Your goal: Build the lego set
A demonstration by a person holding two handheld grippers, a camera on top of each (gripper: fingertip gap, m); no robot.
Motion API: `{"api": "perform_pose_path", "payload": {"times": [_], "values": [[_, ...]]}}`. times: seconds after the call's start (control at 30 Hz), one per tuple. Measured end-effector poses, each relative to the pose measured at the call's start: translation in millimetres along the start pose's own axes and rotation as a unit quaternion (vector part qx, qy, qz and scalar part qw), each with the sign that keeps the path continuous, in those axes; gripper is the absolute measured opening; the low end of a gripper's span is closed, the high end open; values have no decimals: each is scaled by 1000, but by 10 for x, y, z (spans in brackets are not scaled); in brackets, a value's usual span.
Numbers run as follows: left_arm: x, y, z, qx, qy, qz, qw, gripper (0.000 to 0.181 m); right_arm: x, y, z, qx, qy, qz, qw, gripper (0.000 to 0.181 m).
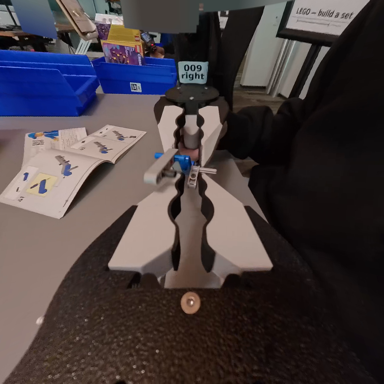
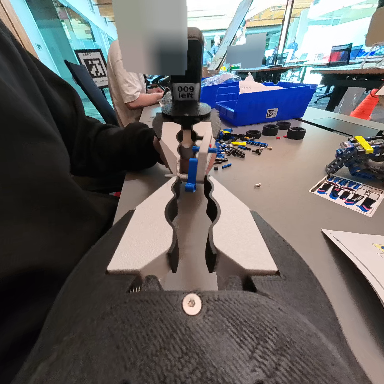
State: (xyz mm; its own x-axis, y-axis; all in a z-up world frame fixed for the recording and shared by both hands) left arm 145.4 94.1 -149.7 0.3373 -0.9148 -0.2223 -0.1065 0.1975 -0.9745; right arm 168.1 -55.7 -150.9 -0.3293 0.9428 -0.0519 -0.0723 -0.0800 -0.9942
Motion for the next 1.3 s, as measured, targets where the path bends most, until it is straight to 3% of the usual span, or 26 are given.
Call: {"api": "perform_pose_path", "payload": {"times": [0.37, 0.4, 0.47, 0.63, 0.77, 0.87, 0.97, 1.0, 1.1, 1.23, 1.3], "values": [[7, 7, 31, 14, 4, 23, 1000, 6, 0, 25, -21, -11, 21, 29, 999, 22], [8, 13, 42, 20, 5, 41, 999, 6, -22, 35, -34, -16, 32, 40, 999, 16], [11, 40, 53, 31, 22, 112, 993, 5, -82, 42, -61, -14, 52, 49, 997, 21], [76, 97, 103, 60, 47, 295, 953, 5, -85, 51, -53, -2, 37, 75, 996, 33], [152, 86, 129, 44, 124, 366, 921, 5, -11, 102, -110, 38, -7, 85, 996, 44], [226, 27, 93, 63, 182, 381, 904, 5, 76, 140, -162, 94, -69, 98, 988, 32], [267, -69, 62, 82, 215, 380, 896, 5, 136, 147, -178, 117, -98, 103, 983, 33], [269, -93, 65, 86, 219, 378, 895, 5, 141, 131, -162, 115, -112, 92, 983, 24], [268, -162, 114, 85, 208, 351, 909, 6, 81, 68, -161, 98, -97, 43, 990, 17], [226, -333, 238, 74, 140, 224, 962, 9, -140, -37, -232, 147, -49, -83, 984, 17], [181, -457, 280, 83, 89, 129, 984, 13, -269, -68, -284, 200, -38, -182, 962, 17]]}}
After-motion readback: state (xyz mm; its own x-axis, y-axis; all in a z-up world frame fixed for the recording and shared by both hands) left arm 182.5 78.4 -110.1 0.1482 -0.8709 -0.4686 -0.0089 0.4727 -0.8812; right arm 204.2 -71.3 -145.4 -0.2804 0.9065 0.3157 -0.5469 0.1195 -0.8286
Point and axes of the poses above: each gripper's, where its closed fingertips meet, x out along the fingers, y out of its underside, z = x × y across the jaws, the point moved 8 cm from there along -x, back along the fingers, and after that the axes turned 13 degrees about -y, right-handed, at the moved point
